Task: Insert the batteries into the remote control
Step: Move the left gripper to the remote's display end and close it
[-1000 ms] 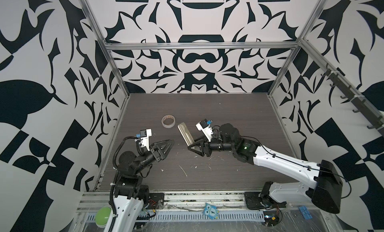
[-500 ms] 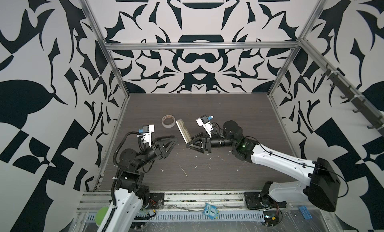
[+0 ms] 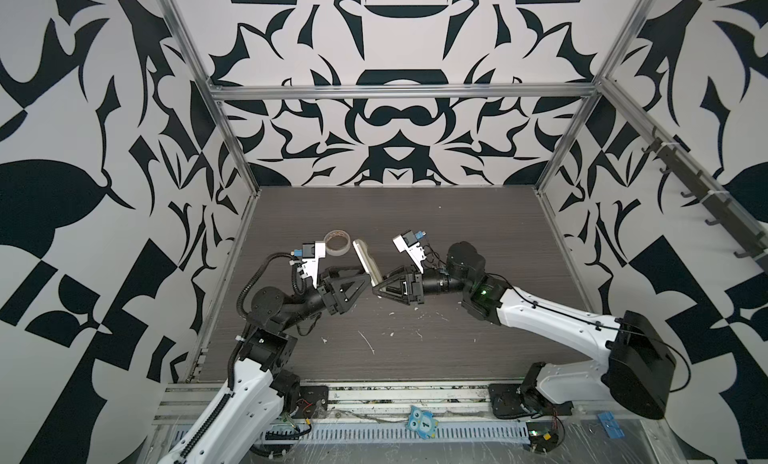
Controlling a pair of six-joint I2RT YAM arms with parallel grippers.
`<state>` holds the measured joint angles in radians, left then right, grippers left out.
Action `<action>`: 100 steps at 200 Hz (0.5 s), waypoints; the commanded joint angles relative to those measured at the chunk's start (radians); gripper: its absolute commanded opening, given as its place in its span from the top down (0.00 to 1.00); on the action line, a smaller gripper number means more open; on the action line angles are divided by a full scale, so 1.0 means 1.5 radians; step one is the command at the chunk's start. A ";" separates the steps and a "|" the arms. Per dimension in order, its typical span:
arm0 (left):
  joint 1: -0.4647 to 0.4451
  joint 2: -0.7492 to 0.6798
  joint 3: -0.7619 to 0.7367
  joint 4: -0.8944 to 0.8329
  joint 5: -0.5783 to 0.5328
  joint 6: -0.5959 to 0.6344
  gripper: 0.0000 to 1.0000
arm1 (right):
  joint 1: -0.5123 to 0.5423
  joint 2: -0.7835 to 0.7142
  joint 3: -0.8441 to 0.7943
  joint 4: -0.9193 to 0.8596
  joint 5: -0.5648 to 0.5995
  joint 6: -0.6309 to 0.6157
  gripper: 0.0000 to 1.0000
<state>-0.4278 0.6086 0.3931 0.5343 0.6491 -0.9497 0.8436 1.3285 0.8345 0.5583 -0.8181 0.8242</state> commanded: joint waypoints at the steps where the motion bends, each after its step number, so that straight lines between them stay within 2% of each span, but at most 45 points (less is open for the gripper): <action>1: -0.007 0.012 0.022 0.045 -0.017 0.016 0.10 | -0.002 -0.024 0.006 0.054 -0.015 0.003 1.00; 62: -0.022 0.037 0.033 0.069 -0.025 0.017 0.14 | -0.001 -0.027 -0.001 0.081 -0.023 0.018 1.00; 69: -0.022 0.037 0.032 0.073 -0.027 0.017 0.19 | -0.001 -0.027 0.000 0.081 -0.024 0.019 1.00; 100: -0.026 0.043 0.035 0.087 -0.026 0.013 0.22 | -0.001 -0.025 -0.002 0.090 -0.028 0.020 1.00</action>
<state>-0.4599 0.6693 0.4076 0.6037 0.6163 -0.9352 0.8436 1.3285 0.8249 0.5957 -0.8364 0.8474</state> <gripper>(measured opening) 0.789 0.532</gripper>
